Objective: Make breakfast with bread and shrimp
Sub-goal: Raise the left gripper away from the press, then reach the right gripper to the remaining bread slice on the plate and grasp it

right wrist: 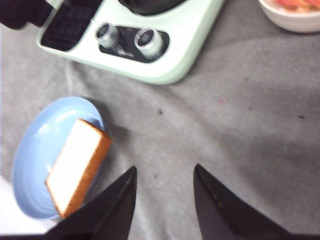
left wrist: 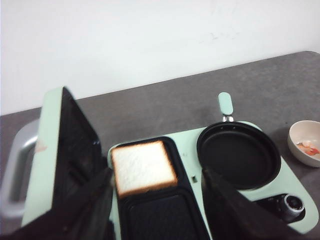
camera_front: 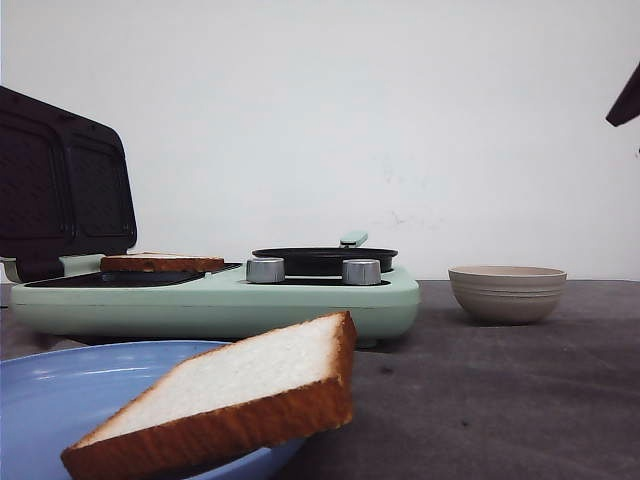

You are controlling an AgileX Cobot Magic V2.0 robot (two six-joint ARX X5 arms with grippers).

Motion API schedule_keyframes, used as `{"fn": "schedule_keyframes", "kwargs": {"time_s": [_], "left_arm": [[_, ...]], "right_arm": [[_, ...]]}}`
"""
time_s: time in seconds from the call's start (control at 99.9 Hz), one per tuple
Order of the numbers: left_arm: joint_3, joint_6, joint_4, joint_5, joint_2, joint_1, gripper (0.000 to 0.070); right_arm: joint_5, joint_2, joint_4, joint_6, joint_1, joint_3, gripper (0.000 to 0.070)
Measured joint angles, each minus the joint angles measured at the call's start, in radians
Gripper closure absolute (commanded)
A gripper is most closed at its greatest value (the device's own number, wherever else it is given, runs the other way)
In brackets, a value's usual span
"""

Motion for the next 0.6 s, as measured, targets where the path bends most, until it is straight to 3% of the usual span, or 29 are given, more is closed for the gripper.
{"fn": "schedule_keyframes", "kwargs": {"time_s": [0.09, 0.22, 0.36, 0.471, 0.601], "left_arm": [[-0.096, -0.001, 0.013, 0.000, -0.085, 0.032, 0.0372], [-0.240, -0.012, 0.055, 0.000, -0.214, 0.068, 0.0373], [-0.370, -0.022, 0.090, 0.021, -0.352, 0.080, 0.0371], [-0.441, -0.034, 0.089, 0.024, -0.442, 0.081, 0.0301], [-0.499, -0.046, 0.078, 0.023, -0.503, 0.081, 0.0298]], "right_arm": [[-0.006, 0.000, 0.000, 0.009, 0.000, 0.000, 0.0472], [-0.008, 0.000, 0.000, 0.023, 0.000, 0.000, 0.0408], [-0.041, 0.015, 0.006, 0.046, 0.009, -0.004, 0.0406], [-0.089, 0.048, 0.046, 0.069, 0.032, -0.057, 0.0403], [-0.192, 0.099, 0.154, 0.127, 0.066, -0.164, 0.0393]]}}
